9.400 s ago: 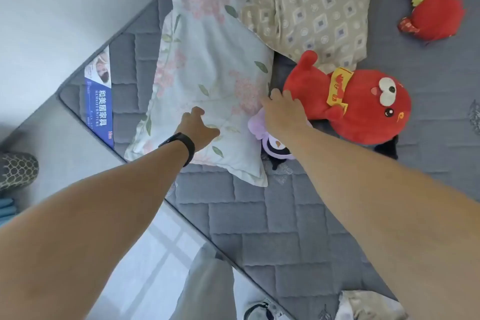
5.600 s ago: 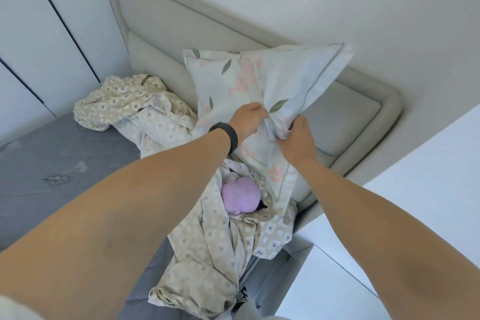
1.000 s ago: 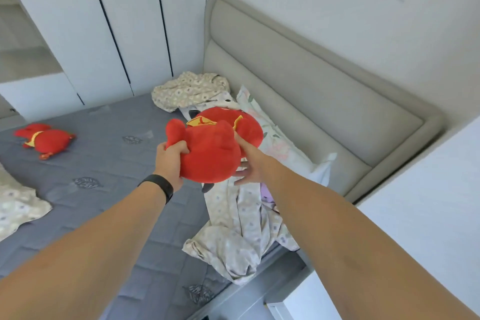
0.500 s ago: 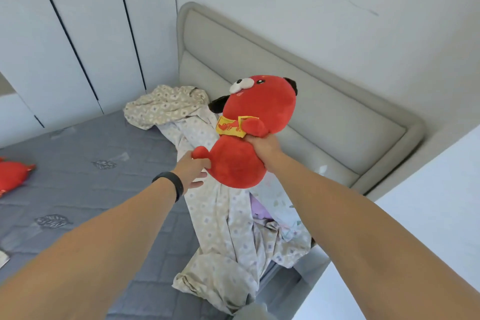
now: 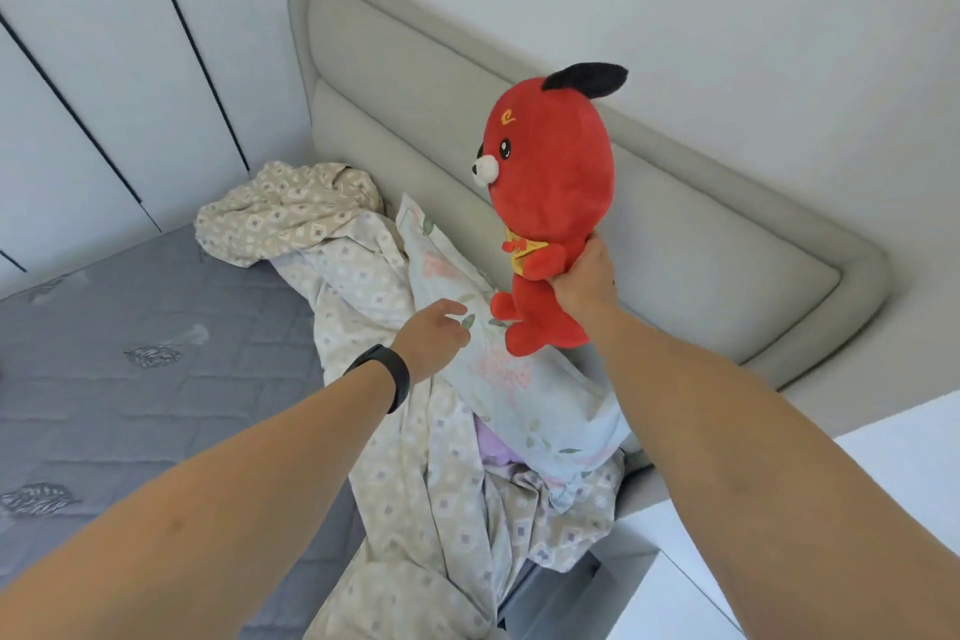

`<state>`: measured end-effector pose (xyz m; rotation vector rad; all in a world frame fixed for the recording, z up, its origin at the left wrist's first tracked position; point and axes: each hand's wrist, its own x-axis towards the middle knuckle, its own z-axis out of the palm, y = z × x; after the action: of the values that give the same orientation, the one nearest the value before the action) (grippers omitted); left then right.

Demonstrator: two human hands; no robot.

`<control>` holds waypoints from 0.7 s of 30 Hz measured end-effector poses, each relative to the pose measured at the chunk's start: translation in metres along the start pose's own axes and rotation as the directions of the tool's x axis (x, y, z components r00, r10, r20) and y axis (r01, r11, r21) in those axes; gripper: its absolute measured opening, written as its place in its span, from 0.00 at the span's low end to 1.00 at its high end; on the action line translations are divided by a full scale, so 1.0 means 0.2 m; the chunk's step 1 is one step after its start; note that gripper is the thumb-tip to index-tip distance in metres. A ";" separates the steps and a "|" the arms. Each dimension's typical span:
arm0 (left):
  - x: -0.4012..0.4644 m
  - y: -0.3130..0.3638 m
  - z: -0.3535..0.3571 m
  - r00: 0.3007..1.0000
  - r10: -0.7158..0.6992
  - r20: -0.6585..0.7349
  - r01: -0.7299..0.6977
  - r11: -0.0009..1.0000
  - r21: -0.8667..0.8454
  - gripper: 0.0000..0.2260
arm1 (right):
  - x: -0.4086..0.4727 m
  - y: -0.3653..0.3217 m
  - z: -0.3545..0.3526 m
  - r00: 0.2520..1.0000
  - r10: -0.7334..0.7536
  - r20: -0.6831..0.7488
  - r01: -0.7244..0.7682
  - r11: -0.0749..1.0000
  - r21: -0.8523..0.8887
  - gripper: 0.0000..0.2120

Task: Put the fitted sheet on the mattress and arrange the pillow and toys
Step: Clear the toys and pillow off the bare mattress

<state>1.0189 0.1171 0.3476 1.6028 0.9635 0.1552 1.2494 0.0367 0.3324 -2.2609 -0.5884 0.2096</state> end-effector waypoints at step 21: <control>0.33 0.05 0.07 0.993 -0.088 -0.072 0.103 0.968 0.228 0.14 | 0.27 0.17 0.34 0.865 0.265 0.426 0.052 0.797 -0.602 0.22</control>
<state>1.0756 0.1496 0.3254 1.7683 1.1378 0.0256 1.2872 0.0866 0.2636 -2.8858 -0.8826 0.7800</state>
